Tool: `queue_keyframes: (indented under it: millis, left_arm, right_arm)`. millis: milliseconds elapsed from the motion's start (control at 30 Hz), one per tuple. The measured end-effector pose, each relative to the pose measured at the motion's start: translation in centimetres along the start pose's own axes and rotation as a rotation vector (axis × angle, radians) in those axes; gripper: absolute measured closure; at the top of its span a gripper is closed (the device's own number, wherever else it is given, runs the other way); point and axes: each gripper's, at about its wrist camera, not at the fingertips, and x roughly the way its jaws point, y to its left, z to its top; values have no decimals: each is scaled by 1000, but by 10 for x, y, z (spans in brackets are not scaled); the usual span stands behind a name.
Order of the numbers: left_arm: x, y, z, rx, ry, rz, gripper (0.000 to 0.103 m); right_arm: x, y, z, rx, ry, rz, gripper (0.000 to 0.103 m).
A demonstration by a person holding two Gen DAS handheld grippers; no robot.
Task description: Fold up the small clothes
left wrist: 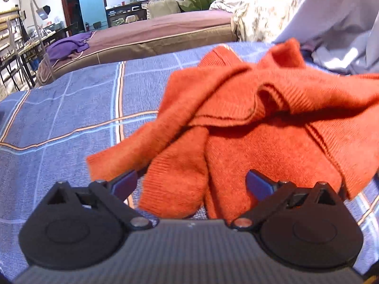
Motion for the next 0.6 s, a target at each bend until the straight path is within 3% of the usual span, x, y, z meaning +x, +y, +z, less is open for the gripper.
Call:
queue_keyframes:
  millis: [33, 67, 133, 167, 233, 267, 300, 333, 433, 533, 600]
  left_arm:
    - [6, -2, -3, -12, 1, 21, 0]
    - [11, -1, -7, -33, -3, 34, 0]
    - [19, 3, -11, -106, -7, 14, 2]
    - [21, 6, -13, -156, -8, -28, 6]
    - [26, 10, -15, -256, -4, -166, 50]
    - [27, 9, -14, -291, 2, -200, 53]
    - [27, 4, -12, -281, -1, -187, 56]
    - [27, -3, -10, -235, -5, -171, 63]
    - [22, -17, -4, -161, -19, -161, 74]
    - [15, -12, 1, -193, -29, -190, 78]
    - [6, -5, 4, -215, -44, -206, 78]
  right_arm:
    - [-4, 1, 0, 1, -21, -2, 75]
    - [-8, 4, -1, -16, -44, -6, 67]
    - [-13, 13, -1, -80, -78, -9, 24]
    - [-14, 19, -4, -123, -82, 7, 17]
    - [-8, 32, -7, -178, -50, 99, 11]
    - [-3, 39, -9, -195, -21, 160, 9]
    - [2, 48, -14, -220, 14, 222, 0]
    - [8, 58, -20, -254, 49, 259, 0]
    - [26, 92, -43, -385, 139, 281, 0]
    - [39, 120, -62, -496, 241, 334, 0]
    - [45, 132, -72, -558, 259, 337, 0]
